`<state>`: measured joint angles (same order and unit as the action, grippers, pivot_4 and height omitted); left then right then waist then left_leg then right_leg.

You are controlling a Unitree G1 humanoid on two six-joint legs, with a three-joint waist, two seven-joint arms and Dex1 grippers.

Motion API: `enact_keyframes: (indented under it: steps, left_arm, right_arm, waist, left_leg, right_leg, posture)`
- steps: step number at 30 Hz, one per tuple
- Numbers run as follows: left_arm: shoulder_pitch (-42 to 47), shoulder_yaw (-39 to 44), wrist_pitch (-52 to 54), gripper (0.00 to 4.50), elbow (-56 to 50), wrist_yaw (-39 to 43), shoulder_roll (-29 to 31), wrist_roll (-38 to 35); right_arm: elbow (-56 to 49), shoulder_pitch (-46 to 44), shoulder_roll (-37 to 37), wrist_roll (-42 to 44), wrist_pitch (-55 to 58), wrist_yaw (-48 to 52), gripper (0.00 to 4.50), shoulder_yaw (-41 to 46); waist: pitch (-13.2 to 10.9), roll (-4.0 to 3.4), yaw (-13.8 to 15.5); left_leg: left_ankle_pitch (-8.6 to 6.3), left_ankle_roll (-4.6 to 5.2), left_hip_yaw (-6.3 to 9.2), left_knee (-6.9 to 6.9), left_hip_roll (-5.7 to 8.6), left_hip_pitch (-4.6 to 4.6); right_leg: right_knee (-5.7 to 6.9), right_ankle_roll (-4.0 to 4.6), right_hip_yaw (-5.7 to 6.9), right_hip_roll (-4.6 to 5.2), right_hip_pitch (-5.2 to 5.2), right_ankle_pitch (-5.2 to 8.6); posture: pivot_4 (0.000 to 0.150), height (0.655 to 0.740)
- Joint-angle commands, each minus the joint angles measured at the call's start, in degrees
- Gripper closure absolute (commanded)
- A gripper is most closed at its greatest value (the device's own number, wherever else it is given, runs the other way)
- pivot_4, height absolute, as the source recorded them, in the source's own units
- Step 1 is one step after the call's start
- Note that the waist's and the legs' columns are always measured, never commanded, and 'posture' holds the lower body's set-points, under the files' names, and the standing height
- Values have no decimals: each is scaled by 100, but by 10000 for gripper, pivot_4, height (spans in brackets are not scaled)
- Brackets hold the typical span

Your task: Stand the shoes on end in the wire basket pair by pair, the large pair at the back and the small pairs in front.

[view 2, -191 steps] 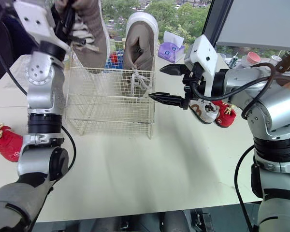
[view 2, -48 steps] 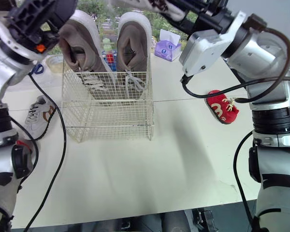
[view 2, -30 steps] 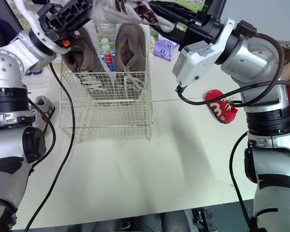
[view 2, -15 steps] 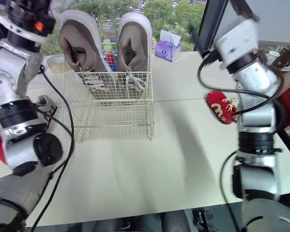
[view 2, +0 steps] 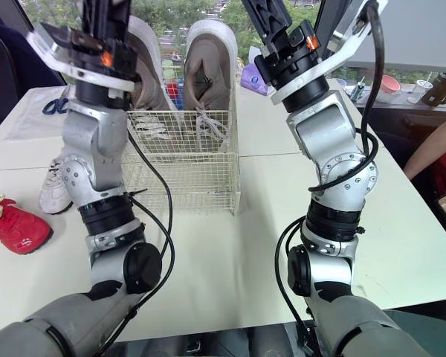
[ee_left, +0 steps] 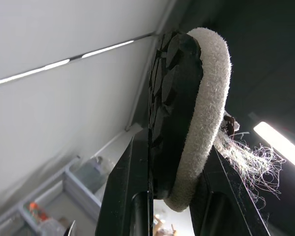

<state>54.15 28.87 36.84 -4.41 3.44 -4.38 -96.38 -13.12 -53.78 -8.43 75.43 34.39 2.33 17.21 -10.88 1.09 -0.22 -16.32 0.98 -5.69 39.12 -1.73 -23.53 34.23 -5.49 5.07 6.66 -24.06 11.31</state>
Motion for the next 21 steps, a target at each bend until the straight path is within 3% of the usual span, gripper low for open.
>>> enact_keyframes:
  steps: [1,21]
  left_arm:
    - [-59,-428,140,41816,-209,-45,114,-169]
    - [-684,-1193,187,41816,-511,-45,623,0]
  right_arm:
    - [-102,-179,-89,-54,-120,119,585,-27]
    - [-195,-653,-8,383,-390,-123,585,63]
  waist:
    - [0,0,9]
    - [0,-1,61]
  left_leg:
    - [0,0,-5,0,0,0]
    - [0,0,-11,-5,-4,-4]
  right_leg:
    - [0,0,1,-1,0,0]
    - [-3,1,0,-5,-9,1]
  posture:
    - [1500,7400]
    - [1500,7400]
